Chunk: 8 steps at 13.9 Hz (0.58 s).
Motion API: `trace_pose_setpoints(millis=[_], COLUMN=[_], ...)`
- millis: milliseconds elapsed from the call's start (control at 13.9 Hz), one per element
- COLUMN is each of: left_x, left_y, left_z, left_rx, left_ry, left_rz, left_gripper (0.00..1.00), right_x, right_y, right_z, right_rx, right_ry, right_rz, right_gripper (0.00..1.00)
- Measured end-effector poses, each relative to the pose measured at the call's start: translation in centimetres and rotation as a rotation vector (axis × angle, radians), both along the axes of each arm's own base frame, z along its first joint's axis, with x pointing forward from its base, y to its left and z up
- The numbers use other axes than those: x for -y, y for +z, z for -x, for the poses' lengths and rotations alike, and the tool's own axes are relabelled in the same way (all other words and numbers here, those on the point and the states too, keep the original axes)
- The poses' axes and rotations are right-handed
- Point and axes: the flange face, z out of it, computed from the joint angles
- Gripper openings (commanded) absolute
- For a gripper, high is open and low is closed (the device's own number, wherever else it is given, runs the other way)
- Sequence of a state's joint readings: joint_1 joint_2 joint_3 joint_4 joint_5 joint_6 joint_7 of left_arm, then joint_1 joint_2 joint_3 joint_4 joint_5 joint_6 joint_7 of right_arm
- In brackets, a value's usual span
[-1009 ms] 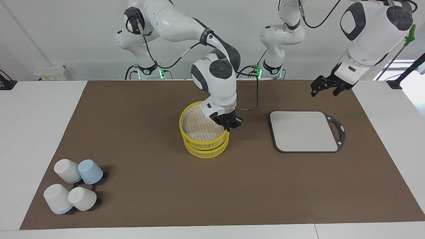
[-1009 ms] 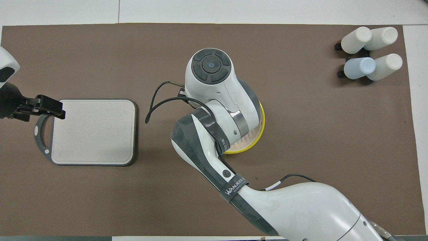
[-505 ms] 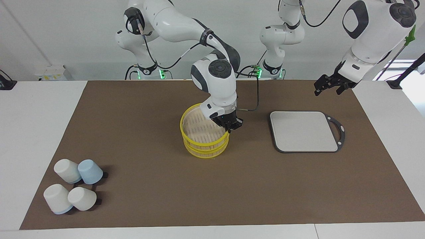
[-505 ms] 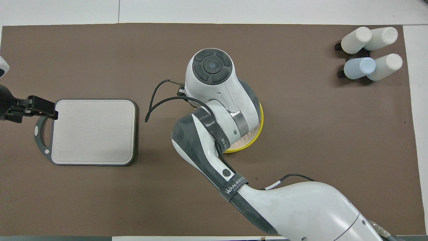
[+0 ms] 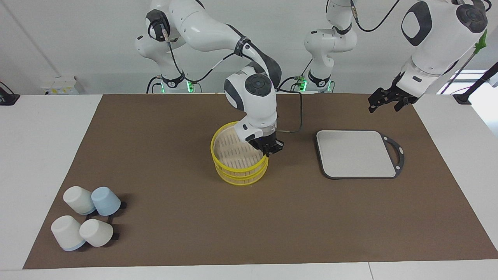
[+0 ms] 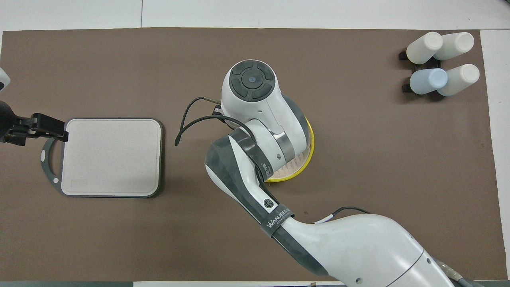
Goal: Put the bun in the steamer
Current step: 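Lower the lid onto the steamer with the right gripper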
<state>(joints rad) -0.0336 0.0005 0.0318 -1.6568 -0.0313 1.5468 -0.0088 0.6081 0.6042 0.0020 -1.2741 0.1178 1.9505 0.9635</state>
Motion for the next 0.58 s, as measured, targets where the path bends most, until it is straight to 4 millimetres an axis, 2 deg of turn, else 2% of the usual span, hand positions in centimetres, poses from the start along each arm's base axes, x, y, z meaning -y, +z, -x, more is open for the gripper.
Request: trace_pose_setpoints(millis=[216,577], left_x=[-0.8,-0.5], left_y=[-0.4,-1.3], left_z=[0.0,0.2], left_rx=[-0.009,-0.028], left_ry=[0.014,0.009], left_rz=[0.000,0.000], left_gripper=[1.00,1.00], right_x=[0.0,-0.6], right_y=[-0.3,-0.3], right_z=[0.0,0.4], right_rx=[0.000,0.002], right_ry=[0.000,0.009], right_rz=[0.000,-0.002], right_gripper=[0.00,0.00])
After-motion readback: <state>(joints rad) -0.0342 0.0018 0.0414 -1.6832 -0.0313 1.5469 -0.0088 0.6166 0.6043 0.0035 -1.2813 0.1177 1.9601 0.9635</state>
